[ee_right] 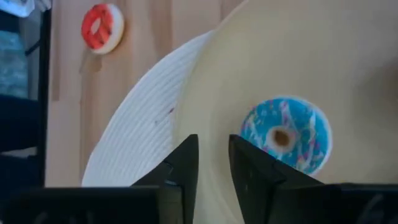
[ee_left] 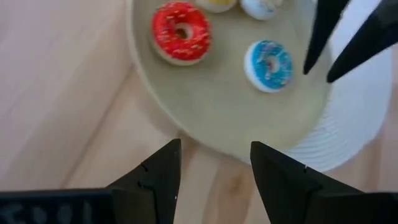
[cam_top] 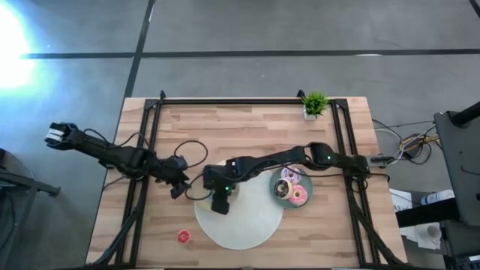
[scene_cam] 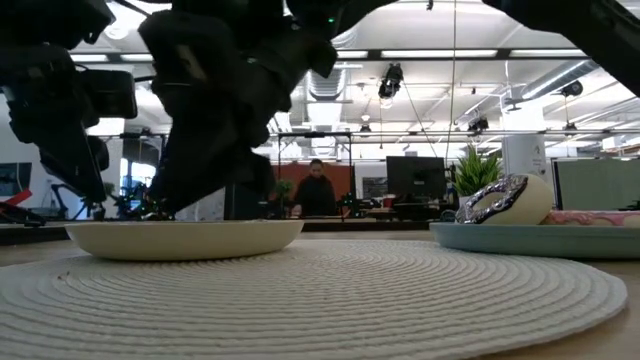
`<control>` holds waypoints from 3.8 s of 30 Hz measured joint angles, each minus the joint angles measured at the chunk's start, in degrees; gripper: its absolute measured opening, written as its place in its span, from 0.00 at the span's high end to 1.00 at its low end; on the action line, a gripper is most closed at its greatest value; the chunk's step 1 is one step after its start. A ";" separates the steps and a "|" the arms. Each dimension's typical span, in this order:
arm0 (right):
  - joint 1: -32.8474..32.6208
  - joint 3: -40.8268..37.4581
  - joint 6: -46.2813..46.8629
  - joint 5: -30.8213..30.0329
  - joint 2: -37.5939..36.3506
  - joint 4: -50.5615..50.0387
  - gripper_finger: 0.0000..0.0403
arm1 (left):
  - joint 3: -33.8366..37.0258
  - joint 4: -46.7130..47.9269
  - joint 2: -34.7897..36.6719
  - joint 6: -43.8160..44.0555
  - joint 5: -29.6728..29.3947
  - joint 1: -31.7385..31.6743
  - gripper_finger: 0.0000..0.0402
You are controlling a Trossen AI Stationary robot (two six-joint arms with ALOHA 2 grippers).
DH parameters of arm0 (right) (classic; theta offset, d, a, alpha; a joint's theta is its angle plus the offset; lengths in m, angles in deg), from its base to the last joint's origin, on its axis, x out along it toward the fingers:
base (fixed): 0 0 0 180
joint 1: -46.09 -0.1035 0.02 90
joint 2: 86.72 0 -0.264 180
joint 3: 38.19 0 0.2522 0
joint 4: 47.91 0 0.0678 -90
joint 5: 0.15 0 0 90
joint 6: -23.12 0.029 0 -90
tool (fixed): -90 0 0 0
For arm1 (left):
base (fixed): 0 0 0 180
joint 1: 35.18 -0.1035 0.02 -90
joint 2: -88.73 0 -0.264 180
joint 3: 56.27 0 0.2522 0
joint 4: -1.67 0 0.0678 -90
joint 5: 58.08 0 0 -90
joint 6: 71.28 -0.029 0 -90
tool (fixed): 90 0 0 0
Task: Pick & Place donuts
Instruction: Adjust the small blue donut on the brown plate, then put the small orange donut on the brown plate
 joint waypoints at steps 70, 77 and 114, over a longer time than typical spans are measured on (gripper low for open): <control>-3.17 -11.86 -4.24 -23.34 -17.83 -18.37 0.40 | -15.21 1.50 -24.63 24.05 -8.60 36.13 0.61; -4.97 -31.06 2.95 -26.20 -31.63 -6.13 0.37 | -19.60 1.77 -33.44 26.51 -7.47 36.14 0.61; -7.31 -46.93 10.80 -30.30 -41.22 3.53 0.37 | -18.78 -9.68 -41.61 29.68 -1.16 35.95 0.91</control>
